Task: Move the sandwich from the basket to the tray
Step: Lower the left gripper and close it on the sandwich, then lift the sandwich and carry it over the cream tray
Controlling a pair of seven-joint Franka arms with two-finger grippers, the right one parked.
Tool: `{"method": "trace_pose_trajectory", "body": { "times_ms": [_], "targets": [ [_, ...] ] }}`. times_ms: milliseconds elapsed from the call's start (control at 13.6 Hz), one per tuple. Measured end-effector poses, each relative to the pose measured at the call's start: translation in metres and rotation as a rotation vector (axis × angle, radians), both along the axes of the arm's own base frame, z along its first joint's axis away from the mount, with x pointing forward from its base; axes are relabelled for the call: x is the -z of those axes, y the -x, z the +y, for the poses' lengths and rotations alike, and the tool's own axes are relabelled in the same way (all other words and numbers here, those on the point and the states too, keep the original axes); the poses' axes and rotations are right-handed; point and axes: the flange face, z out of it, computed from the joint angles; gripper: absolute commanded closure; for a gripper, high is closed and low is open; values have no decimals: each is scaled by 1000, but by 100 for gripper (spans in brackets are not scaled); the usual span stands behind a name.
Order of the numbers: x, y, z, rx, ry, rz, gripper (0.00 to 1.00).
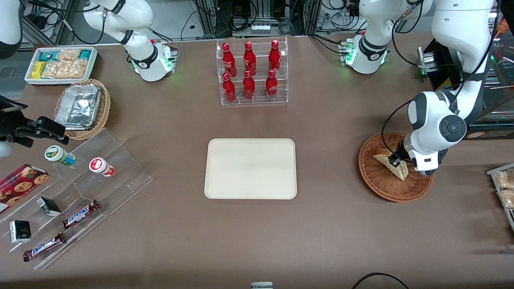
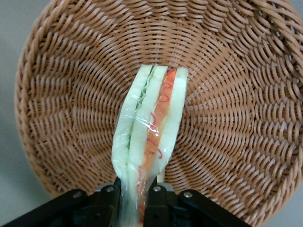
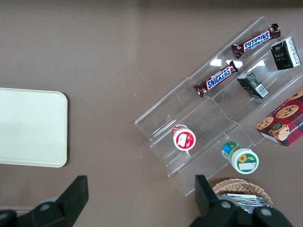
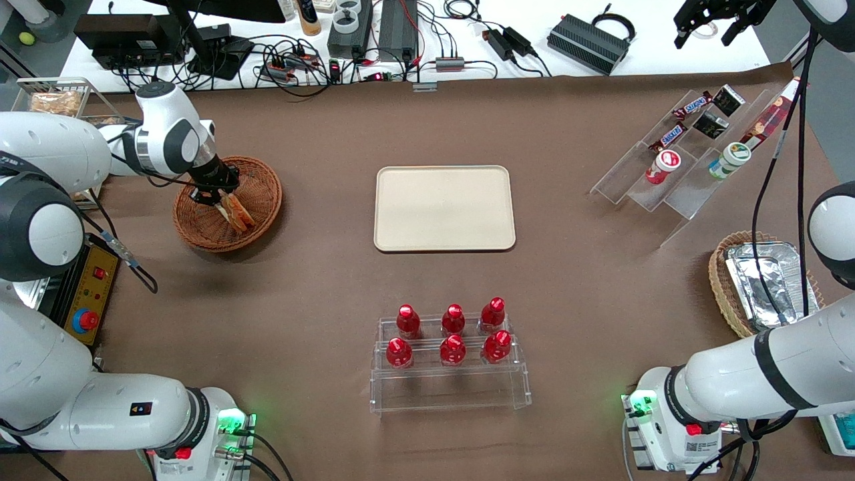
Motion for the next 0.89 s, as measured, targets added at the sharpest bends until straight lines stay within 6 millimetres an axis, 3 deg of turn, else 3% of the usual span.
{"method": "trace_pose_trajectory", "body": {
  "times_ms": [221,443,664,885],
  "targets": [
    [-36,-11,-9,18,2,53,82],
    [-85,-24,-36,64,8,93,82],
    [-130,-33,-85,147,21,89,81],
    [-165,-34,-150,257,44,37,82]
  ]
}}
